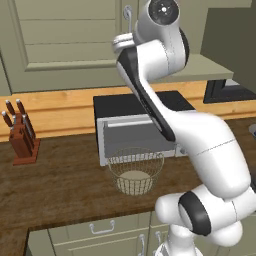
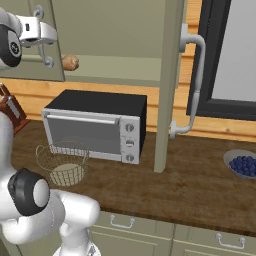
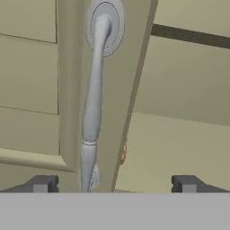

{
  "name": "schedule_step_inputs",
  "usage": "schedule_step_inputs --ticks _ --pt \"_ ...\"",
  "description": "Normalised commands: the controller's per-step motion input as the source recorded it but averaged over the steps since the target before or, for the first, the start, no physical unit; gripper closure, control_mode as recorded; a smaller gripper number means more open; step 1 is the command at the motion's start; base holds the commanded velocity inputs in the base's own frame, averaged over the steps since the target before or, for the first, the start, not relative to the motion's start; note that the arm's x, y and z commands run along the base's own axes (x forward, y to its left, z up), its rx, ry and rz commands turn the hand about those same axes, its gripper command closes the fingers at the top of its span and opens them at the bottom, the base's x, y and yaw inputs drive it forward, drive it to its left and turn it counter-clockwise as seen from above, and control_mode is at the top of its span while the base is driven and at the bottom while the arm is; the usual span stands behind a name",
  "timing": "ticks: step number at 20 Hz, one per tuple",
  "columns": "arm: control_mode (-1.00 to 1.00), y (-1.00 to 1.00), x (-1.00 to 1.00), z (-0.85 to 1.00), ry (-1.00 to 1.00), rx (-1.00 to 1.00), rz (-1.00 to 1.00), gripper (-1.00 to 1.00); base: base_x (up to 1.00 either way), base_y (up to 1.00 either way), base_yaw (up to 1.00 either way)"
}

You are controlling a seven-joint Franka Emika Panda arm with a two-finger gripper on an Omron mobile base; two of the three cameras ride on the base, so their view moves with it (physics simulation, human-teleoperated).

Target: Open the cabinet, pick up the bread from the cabinet and place it in the basket. Then move the basket to the dining counter.

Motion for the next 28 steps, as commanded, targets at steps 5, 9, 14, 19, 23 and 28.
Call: schedule_step_inputs --ticks 5,9,14,19,23,28 --pt "-1.0 0.16 0.48 0.0 0.0 0.0 0.0 -1.0 0.0 0.0 0.0" --pt "-1.0 0.41 0.22 0.0 0.0 0.0 0.0 -1.0 0.0 0.0 0.0" --pt "-1.0 0.2 0.52 0.0 0.0 0.0 0.0 -1.0 0.0 0.0 0.0" --pt "-1.0 -0.16 0.29 0.0 -0.01 0.0 0.0 -1.0 0.0 0.0 0.0" --pt "-1.0 -0.02 0.02 -0.02 -0.11 0.0 0.0 1.0 0.0 0.0 0.0" --pt "-1.0 0.0 0.17 -0.04 -0.13 0.0 0.0 1.0 0.0 0.0 0.0"
